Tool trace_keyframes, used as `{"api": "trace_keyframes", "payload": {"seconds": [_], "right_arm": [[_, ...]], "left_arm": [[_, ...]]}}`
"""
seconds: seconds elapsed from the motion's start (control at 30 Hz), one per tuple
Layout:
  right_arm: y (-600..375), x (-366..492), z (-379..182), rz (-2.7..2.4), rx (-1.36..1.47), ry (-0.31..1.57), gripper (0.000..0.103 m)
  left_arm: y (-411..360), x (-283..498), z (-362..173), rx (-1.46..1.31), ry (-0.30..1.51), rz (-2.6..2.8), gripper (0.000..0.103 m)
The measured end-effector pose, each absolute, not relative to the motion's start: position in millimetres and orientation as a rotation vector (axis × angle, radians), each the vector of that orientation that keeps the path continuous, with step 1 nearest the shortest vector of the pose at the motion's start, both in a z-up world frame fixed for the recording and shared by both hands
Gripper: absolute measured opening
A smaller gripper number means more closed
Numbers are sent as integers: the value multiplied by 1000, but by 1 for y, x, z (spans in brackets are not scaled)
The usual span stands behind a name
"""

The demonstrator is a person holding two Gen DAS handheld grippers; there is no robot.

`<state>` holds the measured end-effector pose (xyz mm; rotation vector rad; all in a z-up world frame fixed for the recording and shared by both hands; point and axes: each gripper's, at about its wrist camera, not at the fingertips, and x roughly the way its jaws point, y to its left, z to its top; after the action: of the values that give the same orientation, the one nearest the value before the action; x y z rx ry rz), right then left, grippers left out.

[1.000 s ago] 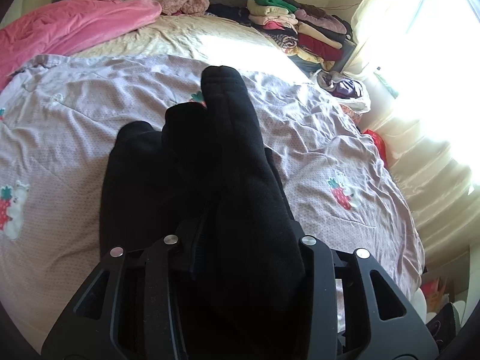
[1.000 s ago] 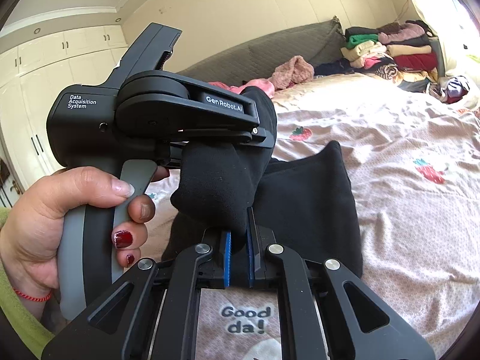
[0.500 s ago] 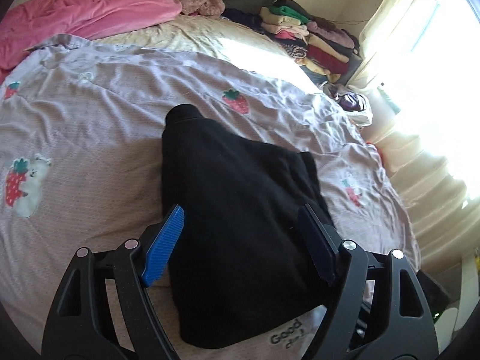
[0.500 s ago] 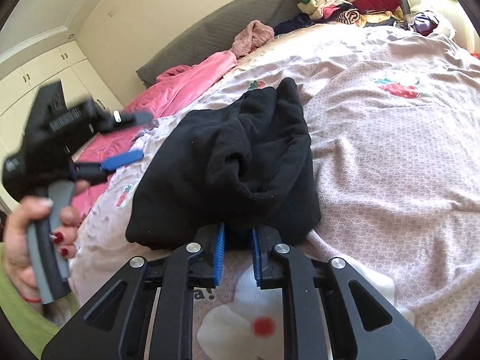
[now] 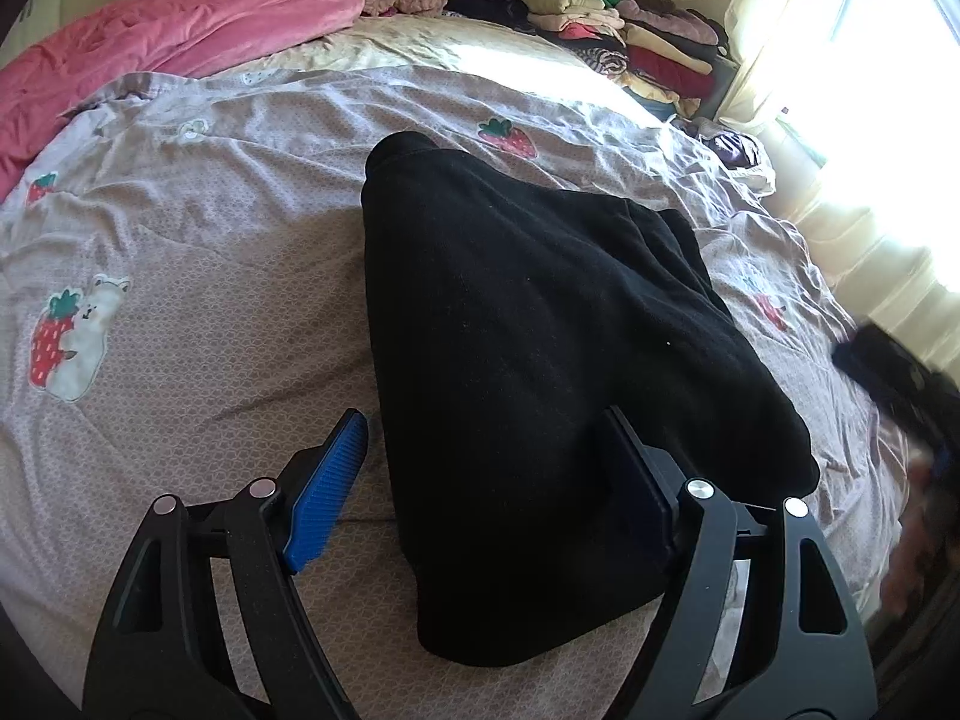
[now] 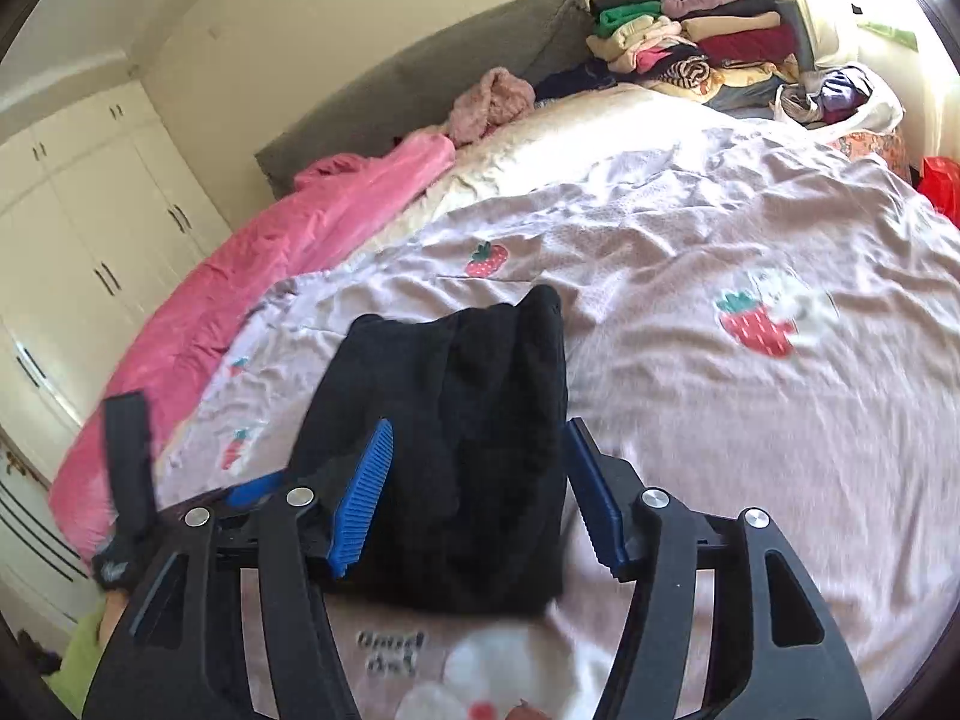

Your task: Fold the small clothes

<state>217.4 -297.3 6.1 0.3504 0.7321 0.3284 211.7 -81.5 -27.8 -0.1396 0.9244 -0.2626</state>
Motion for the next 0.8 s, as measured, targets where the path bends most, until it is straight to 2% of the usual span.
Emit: {"api": "trace_keyframes", "payload": {"seconds": [0.17, 0.33, 0.37, 0.4, 0.5, 0.6, 0.8], "right_arm": [[-281, 285, -12, 273, 295, 849, 61], [-265, 313, -29, 274, 267, 922, 60], [-262, 314, -30, 278, 259, 918, 54], [-258, 314, -30, 292, 249, 919, 38], [-247, 315, -28, 320, 205, 914, 16], [-237, 311, -20, 334, 135, 864, 9], [-239, 296, 11, 344, 45, 703, 8]], "left_arm": [[-82, 210, -26, -123, 915, -268, 70], [-83, 209, -25, -110, 906, -279, 70], [-83, 209, -25, -110, 905, -280, 70], [-82, 209, -25, -110, 907, -282, 70], [-82, 208, -24, -110, 907, -283, 70], [-82, 207, -23, -109, 907, -282, 70], [-83, 205, -19, -93, 899, -279, 71]]}}
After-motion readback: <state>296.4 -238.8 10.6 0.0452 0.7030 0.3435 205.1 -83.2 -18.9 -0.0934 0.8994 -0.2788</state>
